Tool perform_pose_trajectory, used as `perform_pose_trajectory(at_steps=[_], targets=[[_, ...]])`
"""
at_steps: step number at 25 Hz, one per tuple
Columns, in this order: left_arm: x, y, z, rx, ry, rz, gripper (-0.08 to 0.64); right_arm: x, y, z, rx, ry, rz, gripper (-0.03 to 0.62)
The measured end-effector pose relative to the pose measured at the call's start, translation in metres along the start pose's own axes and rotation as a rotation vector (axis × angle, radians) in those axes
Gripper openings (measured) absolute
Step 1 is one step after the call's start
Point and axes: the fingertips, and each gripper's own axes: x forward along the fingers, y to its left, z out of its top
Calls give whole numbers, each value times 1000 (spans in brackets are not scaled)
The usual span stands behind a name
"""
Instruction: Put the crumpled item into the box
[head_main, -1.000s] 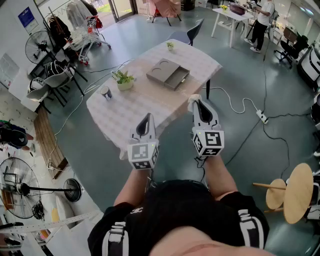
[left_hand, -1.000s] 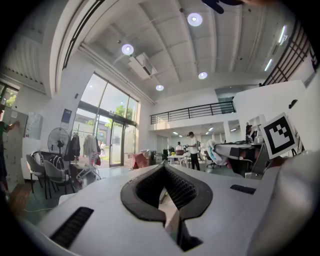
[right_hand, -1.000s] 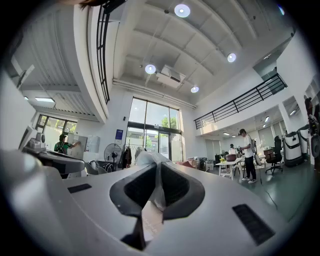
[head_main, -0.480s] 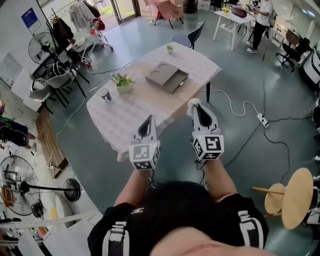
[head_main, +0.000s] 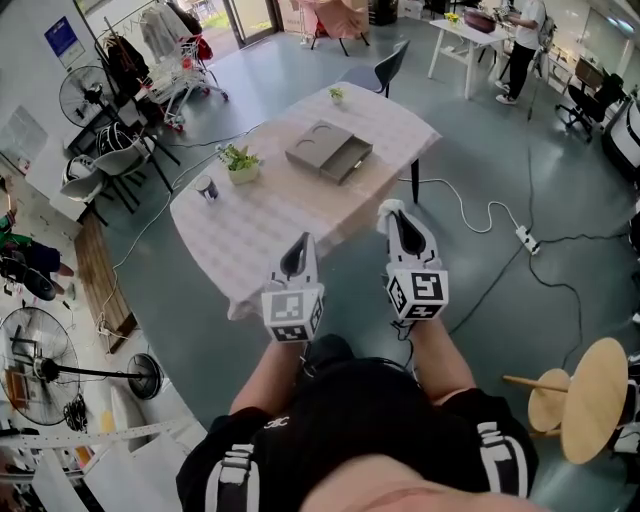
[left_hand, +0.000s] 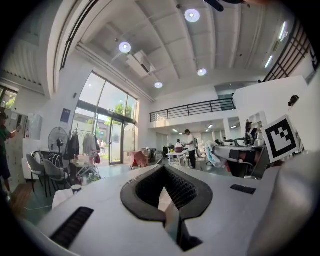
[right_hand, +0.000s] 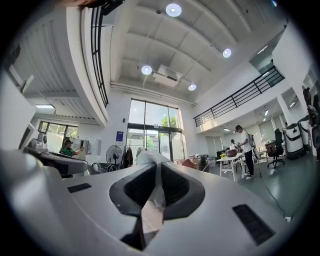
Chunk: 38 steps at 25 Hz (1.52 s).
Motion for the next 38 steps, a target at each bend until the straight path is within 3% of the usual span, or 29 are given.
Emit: perform_pose_trajectory(at_steps=[10, 28, 38], targets=[[66, 12, -20, -11, -1, -9, -8, 55, -22, -25, -17, 12, 10, 28], [292, 110, 4, -27, 8, -36, -9, 291, -78, -28, -31, 20, 16, 28], [359, 163, 4, -27, 24, -20, -8, 381, -85, -42, 2, 38, 29, 28]])
